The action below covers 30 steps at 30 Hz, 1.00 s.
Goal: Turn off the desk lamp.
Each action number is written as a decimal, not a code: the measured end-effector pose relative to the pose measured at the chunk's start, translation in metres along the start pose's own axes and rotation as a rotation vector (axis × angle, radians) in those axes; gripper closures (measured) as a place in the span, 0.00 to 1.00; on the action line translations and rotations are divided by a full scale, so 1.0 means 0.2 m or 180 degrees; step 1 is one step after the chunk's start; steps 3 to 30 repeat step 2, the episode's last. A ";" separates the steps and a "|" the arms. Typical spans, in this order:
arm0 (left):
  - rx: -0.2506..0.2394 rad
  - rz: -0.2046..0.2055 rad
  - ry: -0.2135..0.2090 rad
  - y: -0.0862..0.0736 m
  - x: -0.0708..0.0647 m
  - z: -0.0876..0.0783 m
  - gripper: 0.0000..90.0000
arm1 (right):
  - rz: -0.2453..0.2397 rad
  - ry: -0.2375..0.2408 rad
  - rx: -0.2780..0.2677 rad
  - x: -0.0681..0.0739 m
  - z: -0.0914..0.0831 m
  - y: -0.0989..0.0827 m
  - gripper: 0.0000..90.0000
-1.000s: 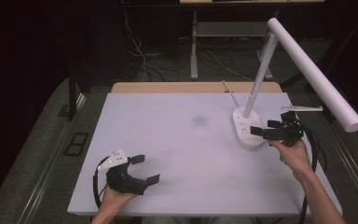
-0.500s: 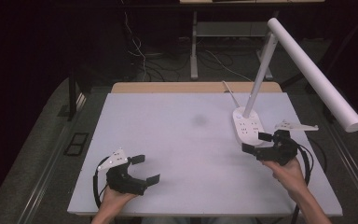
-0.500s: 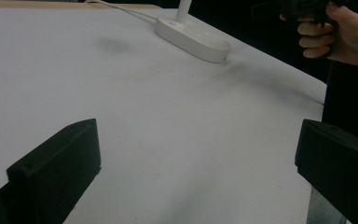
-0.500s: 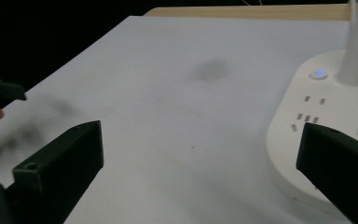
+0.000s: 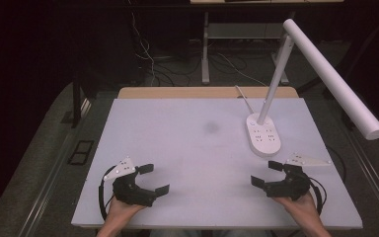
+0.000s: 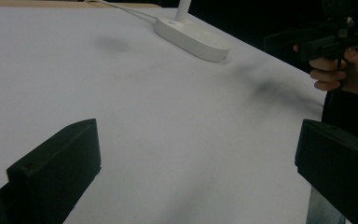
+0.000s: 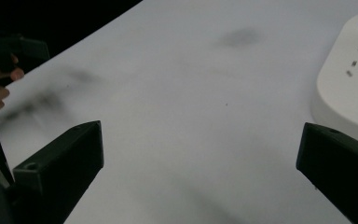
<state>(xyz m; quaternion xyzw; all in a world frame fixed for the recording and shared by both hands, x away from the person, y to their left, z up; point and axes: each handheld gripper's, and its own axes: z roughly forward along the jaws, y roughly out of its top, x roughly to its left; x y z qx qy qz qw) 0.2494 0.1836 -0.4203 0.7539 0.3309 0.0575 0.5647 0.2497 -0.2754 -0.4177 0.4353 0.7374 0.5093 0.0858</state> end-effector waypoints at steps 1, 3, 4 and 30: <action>0.0000 0.0006 0.0000 0.00 0.00 0.00 0.00 | -0.0019 -0.0003 0.0012 0.01 0.00 -0.02 0.01; -0.0001 0.0004 -0.0001 0.00 0.00 0.00 0.00 | -0.0039 -0.0003 0.0016 0.01 0.00 -0.03 0.01; -0.0001 0.0004 -0.0001 0.00 0.00 0.00 0.00 | -0.0039 -0.0003 0.0016 0.01 0.00 -0.03 0.01; -0.0001 0.0004 -0.0001 0.00 0.00 0.00 0.00 | -0.0039 -0.0003 0.0016 0.01 0.00 -0.03 0.01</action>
